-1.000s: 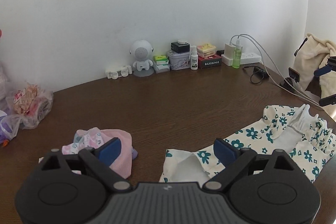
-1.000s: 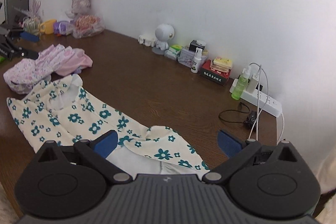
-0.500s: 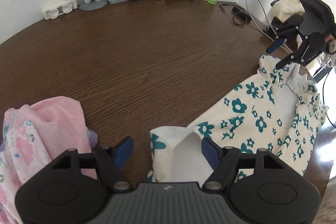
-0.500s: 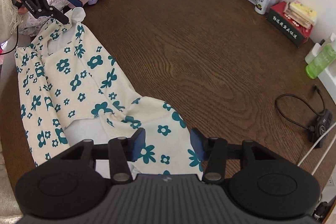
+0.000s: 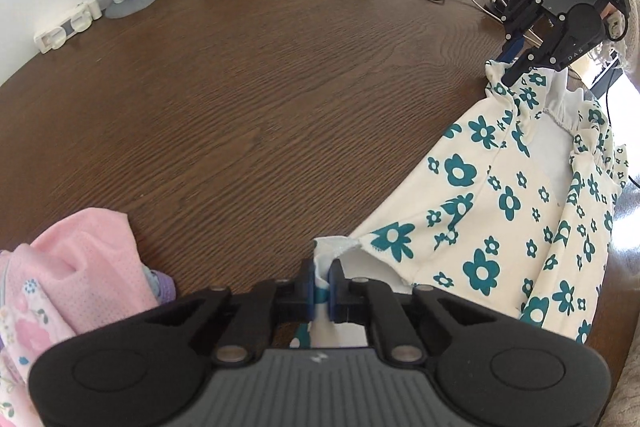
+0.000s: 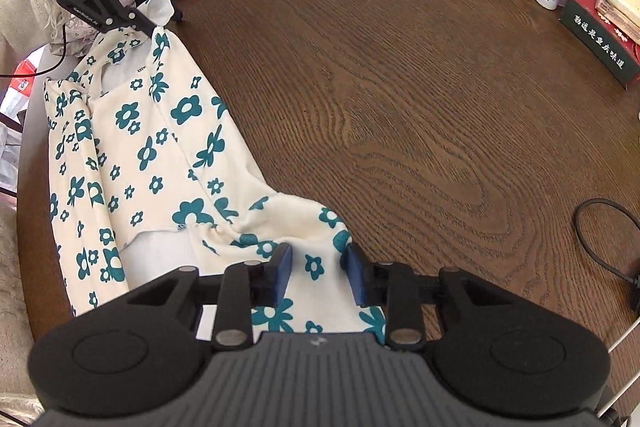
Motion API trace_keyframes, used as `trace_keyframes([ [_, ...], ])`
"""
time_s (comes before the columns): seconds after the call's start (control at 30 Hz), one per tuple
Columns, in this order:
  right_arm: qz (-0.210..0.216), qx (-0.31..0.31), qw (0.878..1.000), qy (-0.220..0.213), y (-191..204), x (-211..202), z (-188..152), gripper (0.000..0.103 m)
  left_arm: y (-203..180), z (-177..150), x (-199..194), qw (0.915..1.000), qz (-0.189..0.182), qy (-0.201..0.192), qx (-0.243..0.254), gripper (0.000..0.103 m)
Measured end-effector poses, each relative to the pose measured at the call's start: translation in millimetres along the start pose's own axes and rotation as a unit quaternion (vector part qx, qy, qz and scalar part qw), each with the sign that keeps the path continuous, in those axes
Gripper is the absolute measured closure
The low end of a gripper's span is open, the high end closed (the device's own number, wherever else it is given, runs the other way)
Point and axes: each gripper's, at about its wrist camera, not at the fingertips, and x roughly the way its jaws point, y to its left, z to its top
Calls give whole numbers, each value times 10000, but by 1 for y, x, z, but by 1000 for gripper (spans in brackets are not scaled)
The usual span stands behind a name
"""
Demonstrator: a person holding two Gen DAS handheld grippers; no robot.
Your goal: Fold clothes
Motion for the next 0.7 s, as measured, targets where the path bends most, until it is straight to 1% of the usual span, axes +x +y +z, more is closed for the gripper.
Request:
trace_keyframes([
  [0.07,-83,-88,9999,-12,5,-1,-1,94,-13,-1,-4,9994,247,-103,226,99],
  [0.13,-292,-270,9991,-115,18,-7,-5,97,-29,-6,-13,9966,622,-287,452,99],
  [0.2,-606,-505,9965,-287,36,-18,-12,98,-48,-14,-23,9881,1198,-595,764,99],
  [0.23,-763,-622,9944,-373,44,-24,-16,98,-58,-20,-28,9838,1396,-709,877,99],
  [0.27,-920,-739,9920,-458,53,-29,-20,98,-69,-27,-34,9793,1515,-886,1008,99],
  [0.3,-1099,-884,9885,-542,66,-34,-26,98,-81,-35,-40,9739,1641,-1070,1146,99],
  [0.37,-1535,-1288,9770,-734,98,-43,-44,98,-112,-61,-50,9570,2020,-1455,1487,99],
  [0.4,-1805,-1513,9686,-798,117,-43,-56,98,-127,-73,-54,9481,2209,-1599,1638,99],
  [0.47,-2353,-1951,9478,-910,154,-41,-80,99,-156,-94,-56,9308,2518,-1757,1982,99],
  [0.5,-2623,-2166,9354,-965,173,-40,-92,99,-165,-104,-53,9298,2535,-1737,2027,99],
  [0.6,-2978,-2450,9166,-1054,216,-22,-127,99,-191,-133,-43,9270,2579,-1670,2151,99],
  [0.7,-3537,-2700,8915,-845,244,13,-155,99,-197,-152,-26,9362,2494,-1465,1996,99],
])
